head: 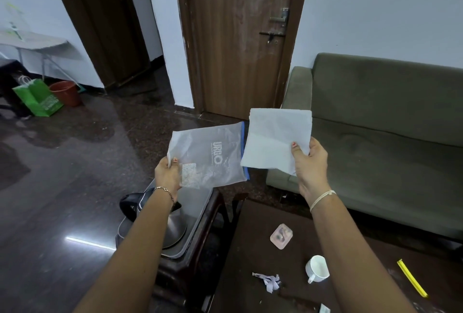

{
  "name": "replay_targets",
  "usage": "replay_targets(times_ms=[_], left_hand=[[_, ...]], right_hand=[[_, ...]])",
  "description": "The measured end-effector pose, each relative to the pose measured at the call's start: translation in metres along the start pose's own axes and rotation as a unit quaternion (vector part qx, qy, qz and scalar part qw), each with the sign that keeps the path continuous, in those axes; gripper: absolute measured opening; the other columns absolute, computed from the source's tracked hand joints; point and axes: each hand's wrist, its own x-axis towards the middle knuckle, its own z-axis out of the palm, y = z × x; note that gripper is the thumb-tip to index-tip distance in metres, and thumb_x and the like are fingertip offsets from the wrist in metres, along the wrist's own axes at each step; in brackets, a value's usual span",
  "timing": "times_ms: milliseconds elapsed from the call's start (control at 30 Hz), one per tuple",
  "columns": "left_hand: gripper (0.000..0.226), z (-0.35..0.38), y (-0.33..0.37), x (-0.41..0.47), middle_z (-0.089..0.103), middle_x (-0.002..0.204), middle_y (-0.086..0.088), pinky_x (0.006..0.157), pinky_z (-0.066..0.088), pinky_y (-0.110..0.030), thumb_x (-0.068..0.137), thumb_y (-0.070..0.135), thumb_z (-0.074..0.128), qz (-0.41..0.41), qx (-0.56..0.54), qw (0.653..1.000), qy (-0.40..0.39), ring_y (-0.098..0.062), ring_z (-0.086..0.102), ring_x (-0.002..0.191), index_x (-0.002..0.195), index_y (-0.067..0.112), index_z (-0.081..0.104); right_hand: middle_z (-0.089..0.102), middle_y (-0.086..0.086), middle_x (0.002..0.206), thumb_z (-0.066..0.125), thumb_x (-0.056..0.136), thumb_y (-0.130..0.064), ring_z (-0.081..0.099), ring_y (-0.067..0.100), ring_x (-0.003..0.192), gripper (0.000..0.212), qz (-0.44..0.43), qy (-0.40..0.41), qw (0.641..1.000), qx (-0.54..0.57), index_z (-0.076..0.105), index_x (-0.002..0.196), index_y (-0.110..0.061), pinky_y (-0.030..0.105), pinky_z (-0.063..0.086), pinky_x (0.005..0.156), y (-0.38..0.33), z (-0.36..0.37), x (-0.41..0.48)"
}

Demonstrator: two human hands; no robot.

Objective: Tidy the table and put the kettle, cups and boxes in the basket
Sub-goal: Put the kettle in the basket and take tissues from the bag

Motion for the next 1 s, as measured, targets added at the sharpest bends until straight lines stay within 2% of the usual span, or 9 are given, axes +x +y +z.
replay_targets(times_ms=[133, 233, 400, 467, 567, 633, 700, 867, 1000], left_hand=[[0.023, -0.010, -0.008, 0.001, 0.060, 0.082, -0.003, 0.071, 0.054, -0.039, 0.100, 0.015, 0.042, -0.009, -0.013, 1.000, 0.005, -0.021, 0.060, 0.076, 0.081, 0.017, 0.056], [0.023, -0.015, -0.012, 0.000, 0.061, 0.083, -0.001, 0.062, 0.053, -0.032, 0.100, 0.016, 0.042, -0.016, -0.032, 0.999, 0.004, -0.017, 0.061, 0.074, 0.082, 0.018, 0.056], [0.024, -0.027, -0.016, 0.011, 0.059, 0.082, -0.001, 0.063, 0.053, -0.030, 0.101, 0.014, 0.041, -0.016, -0.033, 0.999, 0.008, -0.016, 0.058, 0.073, 0.081, 0.016, 0.055], [0.024, -0.033, -0.018, 0.022, 0.060, 0.083, -0.003, 0.071, 0.053, -0.037, 0.101, 0.014, 0.041, -0.020, -0.034, 0.999, 0.000, -0.020, 0.058, 0.077, 0.081, 0.015, 0.055], [0.022, -0.042, -0.021, 0.045, 0.061, 0.085, -0.005, 0.079, 0.052, -0.042, 0.100, 0.014, 0.043, -0.037, -0.033, 0.998, -0.024, -0.023, 0.059, 0.080, 0.082, 0.015, 0.055], [0.019, -0.045, -0.021, 0.062, 0.062, 0.086, -0.005, 0.075, 0.052, -0.040, 0.100, 0.016, 0.043, -0.049, -0.034, 0.997, -0.045, -0.023, 0.060, 0.080, 0.087, 0.014, 0.057], [0.016, -0.048, -0.021, 0.081, 0.064, 0.090, -0.007, 0.068, 0.054, -0.036, 0.100, 0.016, 0.044, -0.065, -0.034, 0.995, -0.065, -0.024, 0.062, 0.080, 0.097, 0.011, 0.058], [0.014, -0.059, -0.025, 0.135, 0.065, 0.093, -0.006, 0.060, 0.054, -0.033, 0.099, 0.016, 0.044, -0.126, -0.001, 0.986, -0.105, -0.023, 0.064, 0.078, 0.104, 0.013, 0.057], [0.016, -0.068, -0.042, 0.172, 0.064, 0.103, -0.014, 0.071, 0.055, -0.041, 0.099, 0.015, 0.043, -0.147, 0.037, 0.981, -0.119, -0.030, 0.064, 0.089, 0.106, 0.010, 0.056]], right_hand=[[0.070, -0.008, 0.103, 0.059, 0.094, -0.010, 0.068, 0.011, 0.095, 0.017, 0.032, 0.006, 0.997, 0.066, 0.063, 0.105, -0.023, 0.027, 0.058, 0.072, 0.005, 0.005, -0.001], [0.071, -0.006, 0.103, 0.059, 0.093, -0.005, 0.068, 0.011, 0.093, 0.018, 0.063, 0.004, 0.991, 0.119, 0.064, 0.104, -0.019, 0.025, 0.059, 0.072, 0.009, 0.016, -0.004], [0.069, 0.000, 0.113, 0.058, 0.094, -0.006, 0.068, 0.014, 0.099, 0.023, 0.095, 0.034, 0.979, 0.176, 0.061, 0.115, -0.015, 0.023, 0.059, 0.072, 0.012, 0.034, -0.005], [0.068, 0.001, 0.115, 0.058, 0.094, -0.006, 0.068, 0.014, 0.099, 0.020, 0.102, 0.035, 0.978, 0.179, 0.061, 0.112, -0.015, 0.022, 0.059, 0.069, 0.014, 0.044, -0.005], [0.068, 0.002, 0.109, 0.056, 0.095, -0.004, 0.068, 0.009, 0.087, 0.020, 0.124, 0.018, 0.975, 0.186, 0.060, 0.113, -0.012, 0.019, 0.057, 0.061, 0.024, 0.072, -0.009], [0.069, 0.003, 0.108, 0.055, 0.095, -0.004, 0.069, 0.009, 0.083, 0.027, 0.153, 0.002, 0.969, 0.192, 0.058, 0.122, -0.008, 0.020, 0.057, 0.059, 0.034, 0.096, -0.014], [0.068, 0.008, 0.116, 0.054, 0.095, -0.004, 0.068, 0.014, 0.088, 0.032, 0.188, -0.003, 0.961, 0.202, 0.055, 0.128, -0.005, 0.024, 0.060, 0.064, 0.045, 0.120, -0.017], [0.067, 0.011, 0.119, 0.055, 0.095, -0.004, 0.069, 0.020, 0.092, 0.033, 0.242, 0.004, 0.945, 0.221, 0.056, 0.128, -0.004, 0.025, 0.059, 0.062, 0.074, 0.173, -0.015], [0.069, 0.008, 0.112, 0.054, 0.095, -0.004, 0.072, 0.015, 0.082, 0.033, 0.264, 0.016, 0.938, 0.225, 0.056, 0.128, -0.003, 0.023, 0.058, 0.061, 0.104, 0.209, -0.009]])
